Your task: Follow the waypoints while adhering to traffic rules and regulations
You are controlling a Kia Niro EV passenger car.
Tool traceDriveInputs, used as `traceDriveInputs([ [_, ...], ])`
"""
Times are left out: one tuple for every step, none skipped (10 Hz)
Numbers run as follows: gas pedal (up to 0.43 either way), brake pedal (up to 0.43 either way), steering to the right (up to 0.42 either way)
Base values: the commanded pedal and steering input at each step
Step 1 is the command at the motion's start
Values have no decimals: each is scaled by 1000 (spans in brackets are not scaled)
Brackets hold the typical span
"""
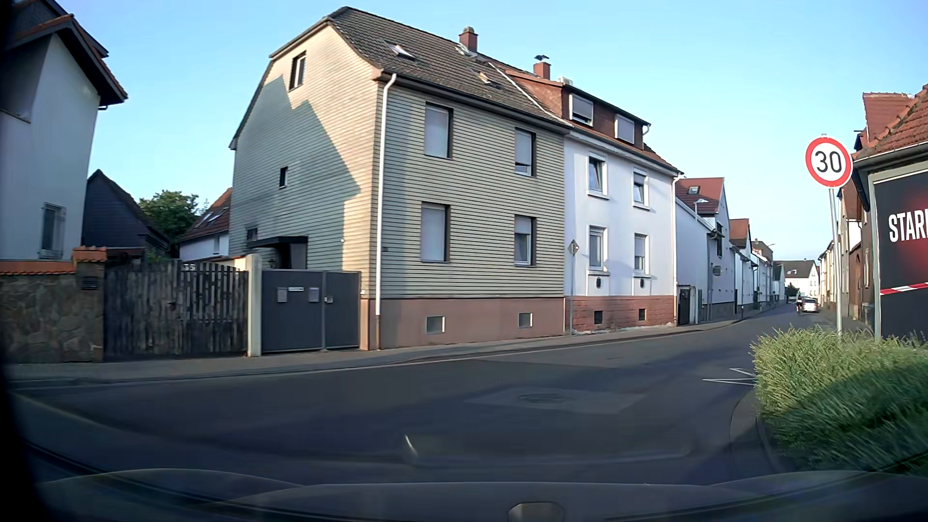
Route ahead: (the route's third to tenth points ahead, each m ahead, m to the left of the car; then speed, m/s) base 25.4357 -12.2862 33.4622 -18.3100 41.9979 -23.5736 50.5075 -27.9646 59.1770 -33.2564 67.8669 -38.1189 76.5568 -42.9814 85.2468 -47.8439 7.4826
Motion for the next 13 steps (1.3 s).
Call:
traceDriveInputs([
  [0,30,206],
  [0,30,207],
  [0,30,210],
  [0,30,216],
  [0,30,221],
  [0,30,229],
  [0,30,235],
  [0,30,241],
  [0,30,243],
  [0,30,243],
  [0,30,241],
  [0,30,237],
  [0,24,229],
])
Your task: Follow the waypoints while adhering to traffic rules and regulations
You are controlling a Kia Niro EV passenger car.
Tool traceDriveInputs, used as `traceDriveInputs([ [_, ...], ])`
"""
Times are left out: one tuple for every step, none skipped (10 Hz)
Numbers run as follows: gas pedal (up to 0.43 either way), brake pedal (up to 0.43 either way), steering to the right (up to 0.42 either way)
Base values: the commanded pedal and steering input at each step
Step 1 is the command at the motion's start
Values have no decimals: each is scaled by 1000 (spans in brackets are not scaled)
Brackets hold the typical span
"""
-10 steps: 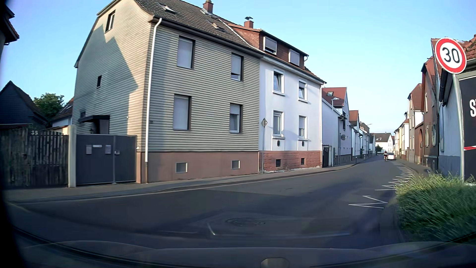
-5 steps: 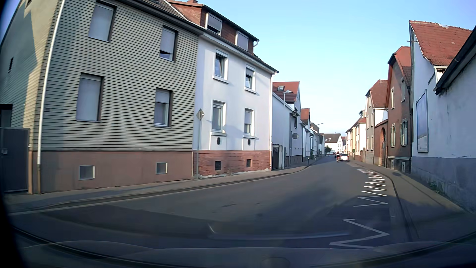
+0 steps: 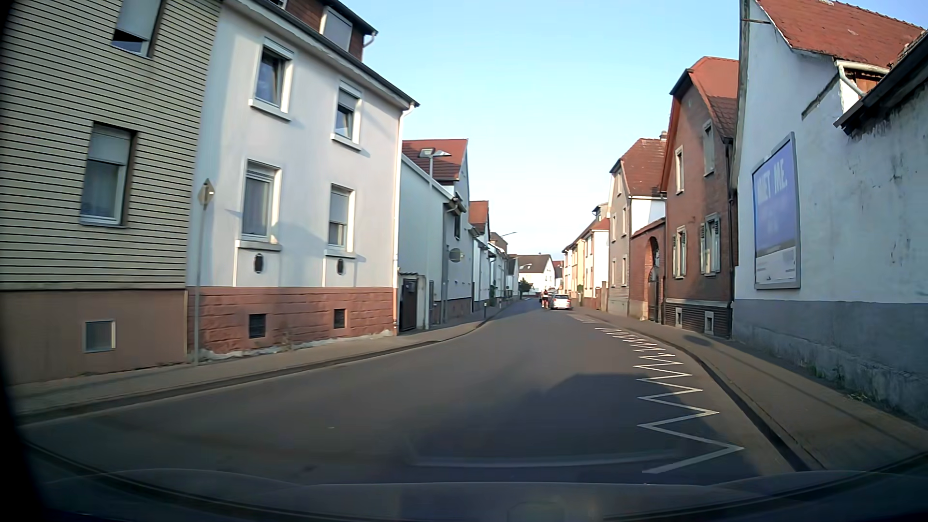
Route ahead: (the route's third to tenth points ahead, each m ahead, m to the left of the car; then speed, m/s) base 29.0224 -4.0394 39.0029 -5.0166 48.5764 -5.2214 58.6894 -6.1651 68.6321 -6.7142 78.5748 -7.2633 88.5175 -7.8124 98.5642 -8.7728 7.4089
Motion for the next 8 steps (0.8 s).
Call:
traceDriveInputs([
  [0,30,215],
  [0,30,201],
  [0,30,177],
  [0,30,150],
  [0,30,125],
  [0,30,93],
  [0,30,66],
  [0,30,54],
])
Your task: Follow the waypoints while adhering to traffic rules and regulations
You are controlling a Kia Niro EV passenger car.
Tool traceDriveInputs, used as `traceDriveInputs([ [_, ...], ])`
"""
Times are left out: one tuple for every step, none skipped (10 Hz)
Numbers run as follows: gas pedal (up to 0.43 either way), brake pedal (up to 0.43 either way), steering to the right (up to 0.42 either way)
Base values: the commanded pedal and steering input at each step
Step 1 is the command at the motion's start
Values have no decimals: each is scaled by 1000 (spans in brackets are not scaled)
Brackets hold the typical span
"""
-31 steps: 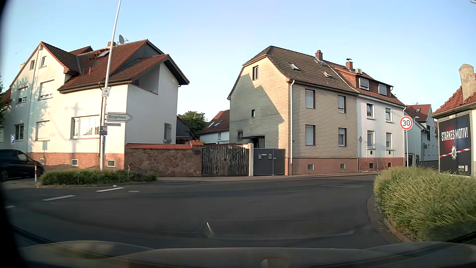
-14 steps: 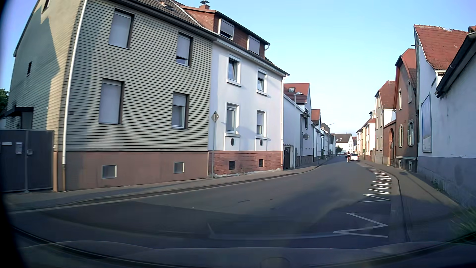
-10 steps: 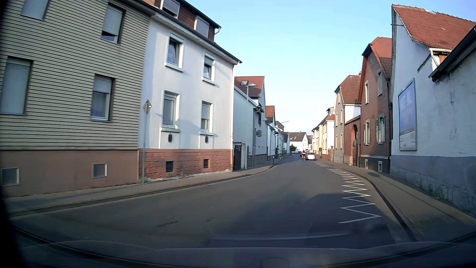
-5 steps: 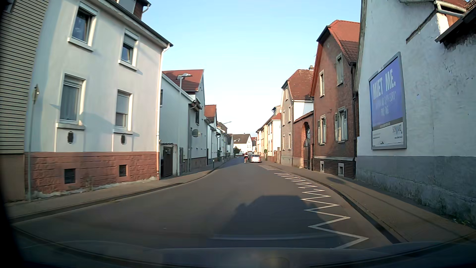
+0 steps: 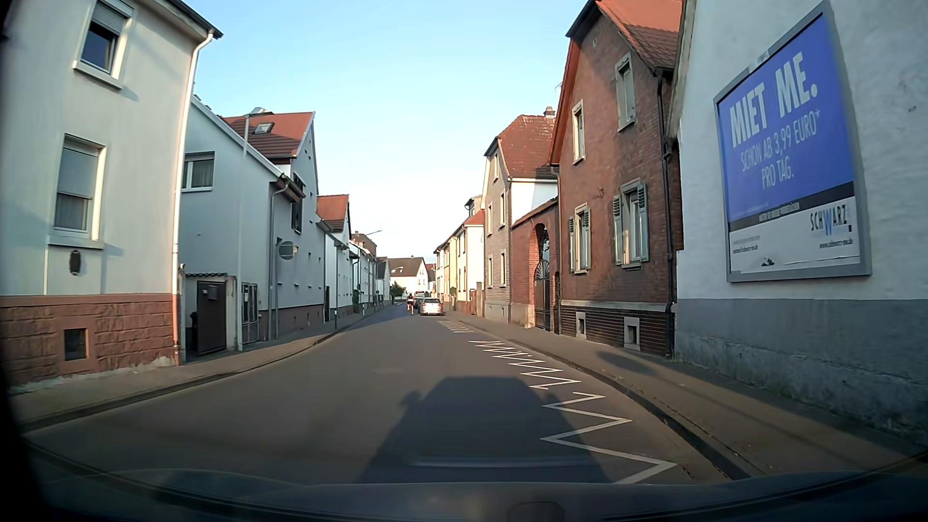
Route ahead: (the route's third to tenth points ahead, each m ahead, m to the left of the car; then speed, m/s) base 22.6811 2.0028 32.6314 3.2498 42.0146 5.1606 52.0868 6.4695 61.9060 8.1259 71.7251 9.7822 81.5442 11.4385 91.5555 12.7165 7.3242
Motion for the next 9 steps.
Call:
traceDriveInputs([
  [0,30,41],
  [0,30,25],
  [0,30,11],
  [0,30,0],
  [0,30,-10],
  [0,37,-20],
  [0,49,-30],
  [0,55,-40],
  [0,61,-47],
])
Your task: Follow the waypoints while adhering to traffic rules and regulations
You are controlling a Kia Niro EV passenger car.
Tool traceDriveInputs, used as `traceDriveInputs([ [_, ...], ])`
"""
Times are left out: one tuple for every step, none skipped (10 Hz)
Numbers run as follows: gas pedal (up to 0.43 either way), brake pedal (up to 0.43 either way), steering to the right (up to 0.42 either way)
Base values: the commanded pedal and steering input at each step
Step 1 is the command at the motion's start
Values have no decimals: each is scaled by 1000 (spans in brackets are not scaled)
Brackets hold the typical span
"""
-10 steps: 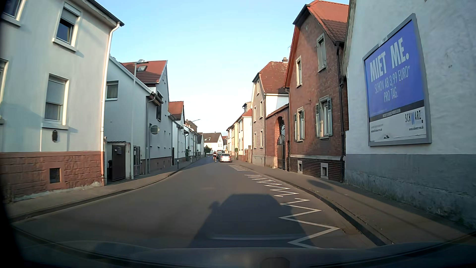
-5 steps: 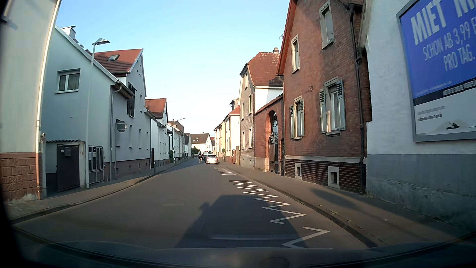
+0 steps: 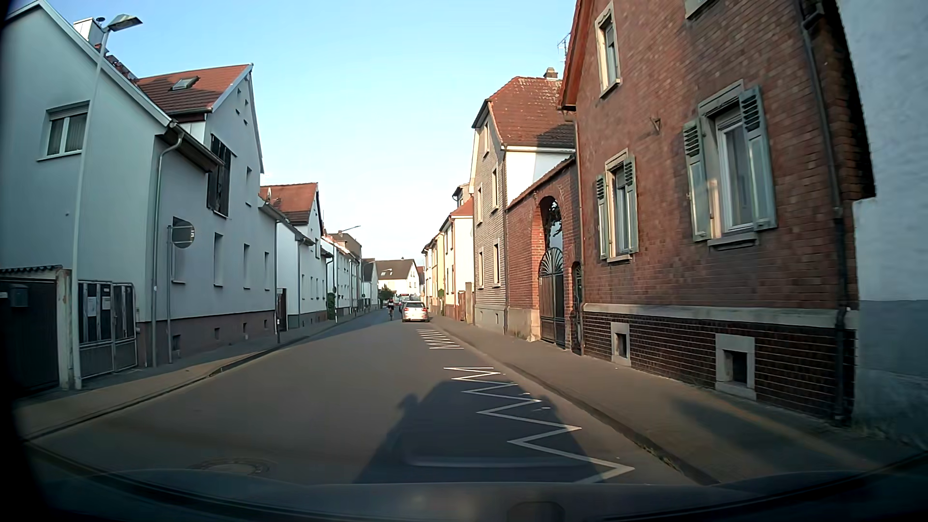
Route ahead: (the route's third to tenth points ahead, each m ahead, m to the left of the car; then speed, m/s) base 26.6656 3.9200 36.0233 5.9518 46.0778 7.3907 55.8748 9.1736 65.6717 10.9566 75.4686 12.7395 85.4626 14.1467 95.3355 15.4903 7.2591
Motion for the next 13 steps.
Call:
traceDriveInputs([
  [0,73,-50],
  [0,85,-51],
  [0,104,-51],
  [0,122,-51],
  [0,140,-51],
  [0,152,-51],
  [0,152,-51],
  [0,152,-51],
  [0,152,-52],
  [0,152,-53],
  [0,152,-52],
  [0,159,-53],
  [0,159,-52],
])
